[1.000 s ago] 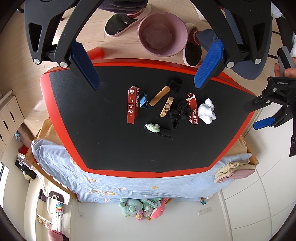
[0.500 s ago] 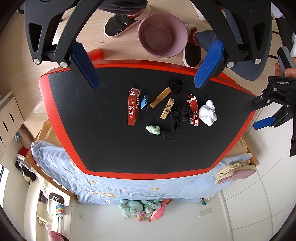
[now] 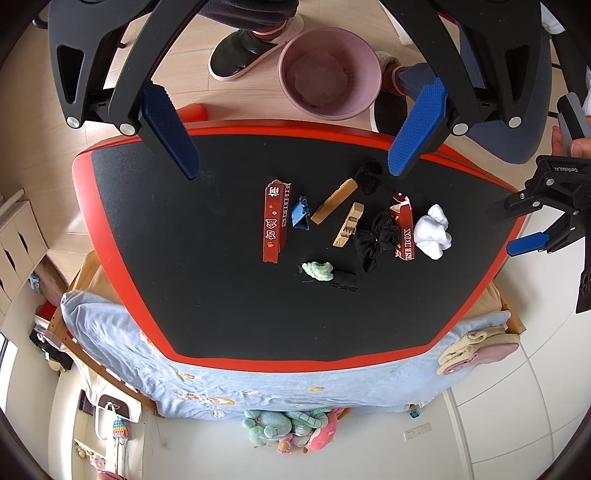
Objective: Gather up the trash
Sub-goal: 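Grasp the white cloth with the left tool while the right tool grasps the red box, then carry the white cloth and red box over the pink wastebasket and release both, then move both tools back toward the table, then grasp the red SE BOX strip with the left tool while the right tool grasps the blue cup, then carry the red strip and blue cup over the wastebasket and release both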
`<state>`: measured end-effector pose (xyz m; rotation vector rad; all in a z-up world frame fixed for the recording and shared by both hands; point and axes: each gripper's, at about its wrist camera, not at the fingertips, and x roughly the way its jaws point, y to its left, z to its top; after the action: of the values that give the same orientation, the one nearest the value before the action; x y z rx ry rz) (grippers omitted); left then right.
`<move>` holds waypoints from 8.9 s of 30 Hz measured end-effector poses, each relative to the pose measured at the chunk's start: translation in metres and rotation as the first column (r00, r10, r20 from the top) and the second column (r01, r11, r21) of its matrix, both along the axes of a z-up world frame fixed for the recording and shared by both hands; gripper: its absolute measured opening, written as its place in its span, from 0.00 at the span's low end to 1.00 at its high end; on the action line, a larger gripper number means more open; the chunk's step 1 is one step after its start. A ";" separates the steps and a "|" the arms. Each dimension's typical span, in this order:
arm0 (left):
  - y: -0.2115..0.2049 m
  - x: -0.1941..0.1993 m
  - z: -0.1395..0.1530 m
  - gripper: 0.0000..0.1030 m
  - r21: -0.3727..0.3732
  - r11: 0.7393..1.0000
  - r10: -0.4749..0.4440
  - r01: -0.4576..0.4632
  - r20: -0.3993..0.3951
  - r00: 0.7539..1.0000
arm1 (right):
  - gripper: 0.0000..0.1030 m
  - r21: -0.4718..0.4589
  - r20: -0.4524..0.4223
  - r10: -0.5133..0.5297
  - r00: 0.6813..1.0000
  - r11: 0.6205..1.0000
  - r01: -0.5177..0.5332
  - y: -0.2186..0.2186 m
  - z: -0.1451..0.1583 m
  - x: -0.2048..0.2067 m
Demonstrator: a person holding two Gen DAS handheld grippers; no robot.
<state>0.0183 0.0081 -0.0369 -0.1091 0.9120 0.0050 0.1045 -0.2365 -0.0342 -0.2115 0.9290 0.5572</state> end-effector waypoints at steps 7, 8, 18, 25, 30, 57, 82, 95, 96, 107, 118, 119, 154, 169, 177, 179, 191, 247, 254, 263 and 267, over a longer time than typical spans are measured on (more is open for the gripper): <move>0.002 0.016 -0.016 0.95 -0.009 1.000 0.003 -0.003 -0.049 0.999 | 0.97 -0.030 -0.044 -0.014 0.999 0.999 0.012 0.001 -0.022 0.022; 0.002 0.018 -0.018 0.95 -0.011 1.000 0.003 -0.004 -0.057 0.998 | 0.97 -0.034 -0.049 -0.017 0.999 0.999 0.016 0.002 -0.025 0.025; 0.007 0.038 -0.046 0.94 -0.024 1.000 0.007 -0.010 -0.121 0.993 | 0.82 -0.062 -0.104 -0.022 0.994 0.998 0.015 0.008 -0.054 0.053; 0.012 0.047 -0.057 0.80 -0.036 0.999 0.011 -0.016 -0.145 0.989 | 0.67 -0.064 -0.118 -0.010 0.993 0.998 0.002 0.015 -0.068 0.065; 0.015 0.048 -0.058 0.53 -0.043 0.999 0.001 -0.007 -0.141 0.990 | 0.54 -0.071 -0.108 0.001 0.994 0.997 -0.009 0.020 -0.071 0.069; 0.009 0.025 -0.015 0.27 -0.034 0.998 -0.046 0.044 -0.067 0.997 | 0.14 -0.005 -0.046 0.028 0.999 1.000 -0.028 0.007 -0.021 0.033; -0.062 -0.067 -0.012 0.28 -0.064 0.970 -0.237 0.234 -0.048 0.970 | 0.14 0.030 -0.100 0.110 0.989 0.994 -0.107 -0.030 -0.024 -0.118; -0.077 -0.076 -0.020 0.33 -0.107 0.954 -0.288 0.281 -0.063 0.956 | 0.16 0.039 -0.126 0.133 0.983 0.991 -0.129 -0.028 -0.032 -0.123; -0.077 -0.076 -0.020 0.39 -0.108 0.954 -0.289 0.281 -0.062 0.955 | 0.18 0.034 -0.130 0.128 0.983 0.992 -0.124 -0.028 -0.033 -0.121; -0.061 -0.075 -0.020 0.92 -0.089 0.974 -0.213 0.208 -0.058 0.975 | 0.92 0.026 -0.130 0.066 0.989 0.998 -0.064 -0.035 -0.037 -0.113; -0.052 -0.075 -0.019 0.92 -0.082 0.980 -0.188 0.183 -0.066 0.980 | 0.94 0.047 -0.144 0.069 0.987 0.997 -0.063 -0.034 -0.036 -0.111; -0.052 -0.075 -0.019 0.92 -0.082 0.980 -0.188 0.183 -0.067 0.980 | 0.94 0.052 -0.148 0.073 0.986 0.996 -0.066 -0.034 -0.036 -0.111; -0.017 -0.002 -0.009 0.92 -0.096 0.993 -0.075 0.068 -0.076 0.994 | 0.94 0.065 -0.065 0.075 0.995 0.995 -0.071 -0.005 -0.002 -0.031; -0.013 0.049 -0.047 0.92 -0.079 0.997 -0.023 0.012 -0.148 0.989 | 0.94 0.039 -0.110 0.069 0.992 0.997 -0.065 0.011 -0.032 0.028; -0.012 0.063 -0.058 0.92 -0.041 0.999 -0.006 0.000 -0.156 0.988 | 0.94 0.033 -0.135 0.064 0.989 0.998 -0.060 0.014 -0.046 0.044; -0.011 0.067 -0.060 0.92 -0.031 1.000 -0.005 -0.001 -0.163 0.987 | 0.94 0.030 -0.139 0.064 0.988 0.998 -0.060 0.015 -0.049 0.048; 0.008 0.070 -0.064 0.85 0.014 0.999 0.039 -0.037 -0.159 0.987 | 0.94 0.020 -0.148 0.067 0.987 0.998 -0.065 0.027 -0.063 0.063; 0.006 0.019 0.002 0.12 -0.022 0.998 -0.063 0.062 -0.026 0.998 | 0.14 0.054 -0.046 0.094 0.995 0.994 -0.092 0.010 -0.004 0.012; -0.013 -0.016 0.018 0.12 -0.010 0.989 -0.146 0.146 -0.008 0.989 | 0.14 0.052 -0.034 0.111 0.993 0.993 -0.109 -0.003 0.009 -0.032; -0.038 -0.049 0.016 0.12 -0.012 0.971 -0.239 0.238 -0.027 0.971 | 0.14 0.048 -0.051 0.122 0.991 0.992 -0.120 -0.018 0.008 -0.073; -0.050 -0.062 0.012 0.12 -0.015 0.958 -0.286 0.286 -0.040 0.957 | 0.14 0.046 -0.065 0.126 0.990 0.991 -0.124 -0.023 0.003 -0.085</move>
<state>-0.0436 -0.0420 -0.0248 0.0160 0.9628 -0.2671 0.0197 -0.2596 -0.0308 -0.2151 0.9729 0.7027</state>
